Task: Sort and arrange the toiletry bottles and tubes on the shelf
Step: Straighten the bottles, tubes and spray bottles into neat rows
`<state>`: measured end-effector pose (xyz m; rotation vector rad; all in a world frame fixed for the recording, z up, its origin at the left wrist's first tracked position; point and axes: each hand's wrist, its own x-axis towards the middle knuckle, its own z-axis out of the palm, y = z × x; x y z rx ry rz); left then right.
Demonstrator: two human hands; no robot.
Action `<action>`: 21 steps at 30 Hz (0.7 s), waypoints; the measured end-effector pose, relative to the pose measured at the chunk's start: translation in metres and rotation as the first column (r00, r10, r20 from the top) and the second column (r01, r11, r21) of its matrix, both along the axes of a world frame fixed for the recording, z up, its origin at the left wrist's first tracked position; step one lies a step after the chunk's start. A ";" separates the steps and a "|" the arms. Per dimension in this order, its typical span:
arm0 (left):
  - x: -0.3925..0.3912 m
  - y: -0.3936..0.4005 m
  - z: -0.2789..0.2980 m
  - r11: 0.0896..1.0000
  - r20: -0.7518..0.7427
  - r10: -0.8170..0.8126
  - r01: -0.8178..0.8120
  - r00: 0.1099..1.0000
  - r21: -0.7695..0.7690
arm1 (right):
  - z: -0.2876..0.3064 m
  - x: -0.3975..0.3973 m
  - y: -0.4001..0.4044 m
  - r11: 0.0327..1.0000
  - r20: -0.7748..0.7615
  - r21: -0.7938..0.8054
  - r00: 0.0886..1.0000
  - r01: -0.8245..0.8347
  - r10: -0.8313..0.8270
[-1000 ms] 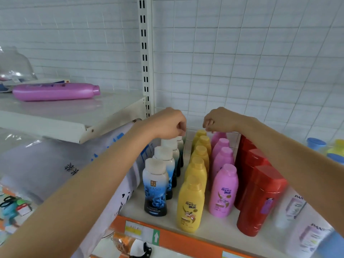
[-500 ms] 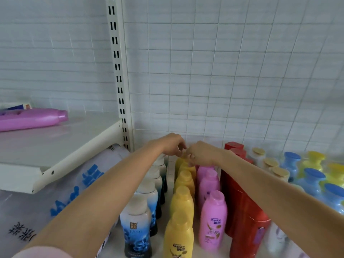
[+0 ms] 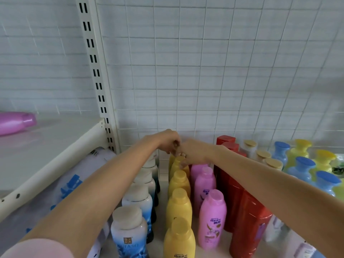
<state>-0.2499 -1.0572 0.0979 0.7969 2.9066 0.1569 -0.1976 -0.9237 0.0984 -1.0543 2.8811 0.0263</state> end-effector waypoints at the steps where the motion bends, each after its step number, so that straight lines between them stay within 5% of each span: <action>1: -0.001 0.000 0.000 1.000 -0.005 -0.005 0.005 1.000 0.003 | -0.001 0.000 0.000 1.000 -0.008 -0.017 1.000 -0.005 0.004; 21: 0.013 -0.016 0.000 0.969 0.100 0.013 -0.037 0.995 0.243 | 0.007 0.006 -0.011 0.998 -0.009 0.057 1.000 0.017 -0.016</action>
